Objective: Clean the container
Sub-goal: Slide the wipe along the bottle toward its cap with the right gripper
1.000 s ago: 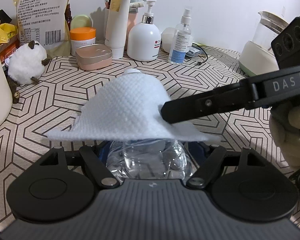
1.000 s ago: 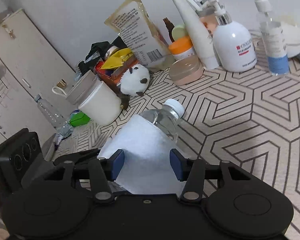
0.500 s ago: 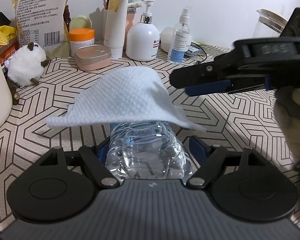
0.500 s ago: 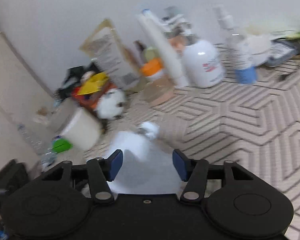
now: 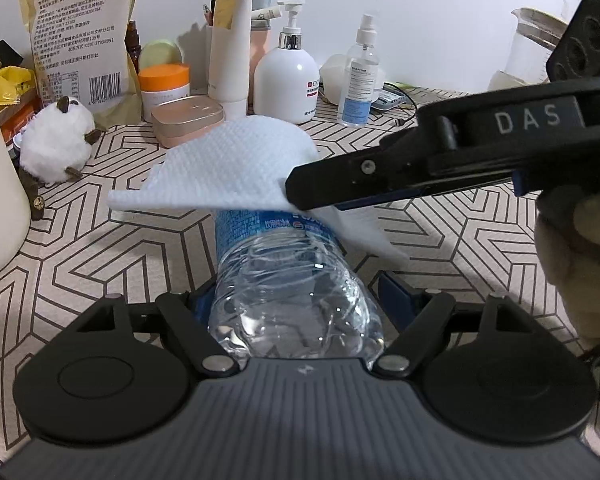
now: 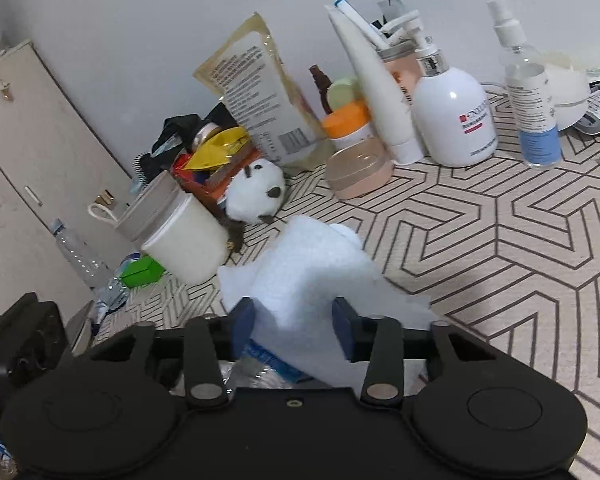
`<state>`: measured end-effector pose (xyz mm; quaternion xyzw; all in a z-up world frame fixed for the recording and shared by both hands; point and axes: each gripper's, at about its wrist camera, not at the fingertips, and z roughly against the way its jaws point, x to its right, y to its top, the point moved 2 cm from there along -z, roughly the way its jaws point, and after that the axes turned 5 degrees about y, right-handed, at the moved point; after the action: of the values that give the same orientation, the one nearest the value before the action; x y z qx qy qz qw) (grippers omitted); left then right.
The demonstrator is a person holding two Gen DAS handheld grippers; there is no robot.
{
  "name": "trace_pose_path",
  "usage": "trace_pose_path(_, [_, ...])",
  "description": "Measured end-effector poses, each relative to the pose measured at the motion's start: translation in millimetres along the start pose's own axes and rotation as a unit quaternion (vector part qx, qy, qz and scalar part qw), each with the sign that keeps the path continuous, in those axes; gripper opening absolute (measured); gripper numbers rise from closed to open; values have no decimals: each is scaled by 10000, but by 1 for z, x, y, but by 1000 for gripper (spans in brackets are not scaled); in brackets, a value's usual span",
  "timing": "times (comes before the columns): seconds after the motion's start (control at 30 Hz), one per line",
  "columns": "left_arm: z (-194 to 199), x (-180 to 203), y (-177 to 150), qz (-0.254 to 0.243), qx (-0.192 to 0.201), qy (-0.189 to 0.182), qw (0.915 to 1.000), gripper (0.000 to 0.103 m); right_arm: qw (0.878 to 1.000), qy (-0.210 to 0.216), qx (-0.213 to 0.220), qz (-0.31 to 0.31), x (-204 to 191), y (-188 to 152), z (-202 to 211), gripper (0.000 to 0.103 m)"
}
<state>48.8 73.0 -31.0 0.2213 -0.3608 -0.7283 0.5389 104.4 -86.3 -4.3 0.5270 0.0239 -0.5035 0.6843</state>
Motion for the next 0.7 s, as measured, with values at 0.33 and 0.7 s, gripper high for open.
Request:
trace_pose_path(0.33, [-1, -5, 2, 69, -15, -41, 10000, 79, 9973, 508, -523, 71, -9, -3, -2, 57])
trace_pose_path(0.7, [-4, -6, 2, -20, -18, 15, 10000, 79, 9884, 895, -1194, 279, -20, -12, -3, 66])
